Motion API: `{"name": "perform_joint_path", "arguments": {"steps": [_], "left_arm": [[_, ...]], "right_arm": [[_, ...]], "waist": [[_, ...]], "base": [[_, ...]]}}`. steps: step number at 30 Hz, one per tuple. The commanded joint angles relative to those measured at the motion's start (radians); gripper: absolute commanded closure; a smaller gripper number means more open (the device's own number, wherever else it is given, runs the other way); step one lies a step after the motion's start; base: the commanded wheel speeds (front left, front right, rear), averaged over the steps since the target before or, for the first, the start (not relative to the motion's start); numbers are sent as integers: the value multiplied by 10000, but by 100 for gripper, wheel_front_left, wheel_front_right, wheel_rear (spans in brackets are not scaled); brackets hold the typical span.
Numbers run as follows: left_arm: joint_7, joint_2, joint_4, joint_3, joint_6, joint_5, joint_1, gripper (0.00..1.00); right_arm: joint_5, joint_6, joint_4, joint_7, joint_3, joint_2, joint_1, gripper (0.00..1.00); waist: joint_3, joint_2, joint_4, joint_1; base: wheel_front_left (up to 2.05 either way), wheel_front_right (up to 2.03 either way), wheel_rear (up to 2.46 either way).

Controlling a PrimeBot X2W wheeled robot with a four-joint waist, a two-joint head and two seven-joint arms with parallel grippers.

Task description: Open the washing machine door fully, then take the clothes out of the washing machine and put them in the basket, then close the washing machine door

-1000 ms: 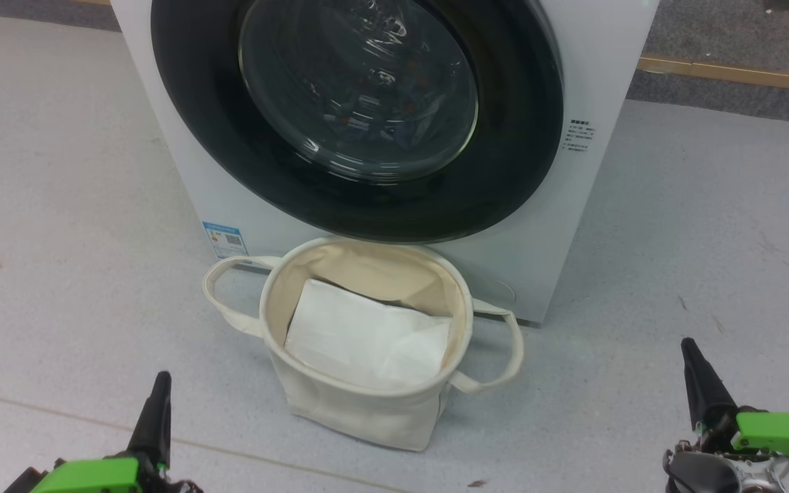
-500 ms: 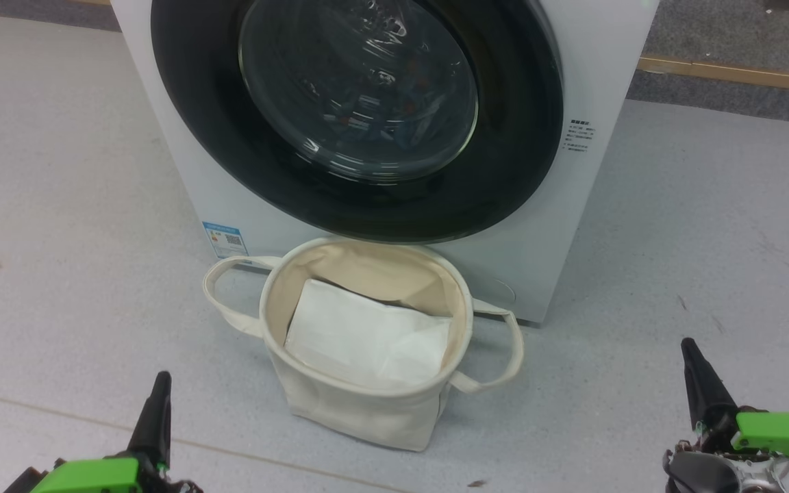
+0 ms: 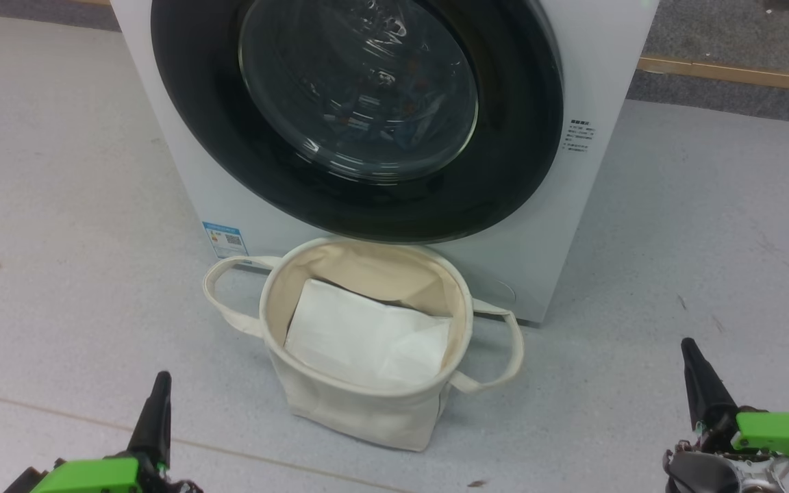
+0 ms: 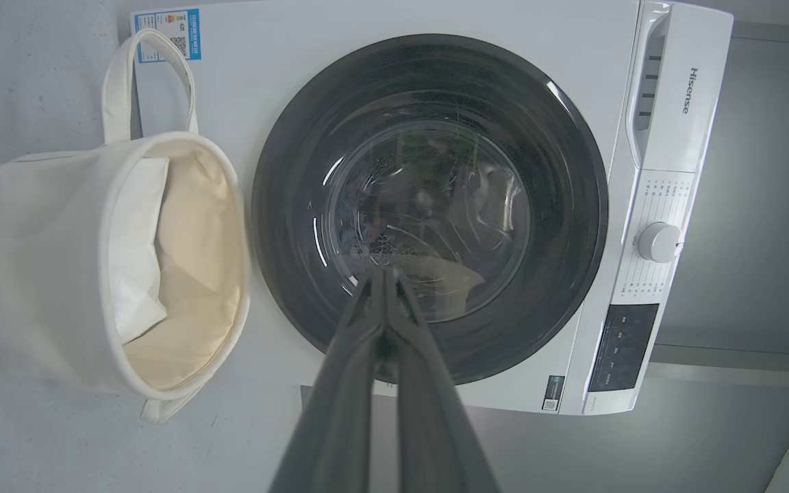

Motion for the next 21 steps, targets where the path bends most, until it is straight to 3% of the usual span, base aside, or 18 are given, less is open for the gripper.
{"name": "perform_joint_path", "arguments": {"steps": [1, 21], "left_arm": [[77, 64, -389, 335, -69, -34, -259, 100], [77, 64, -389, 335, -69, -34, -259, 100]], "right_arm": [[55, 2, -393, 71, 194, -58, -149, 100], [55, 2, -393, 71, 194, -58, -149, 100]], "waist": [[0, 0, 0, 0], [0, 0, 0, 0]], "base": [[0, 0, 0], [0, 0, 0]]}}
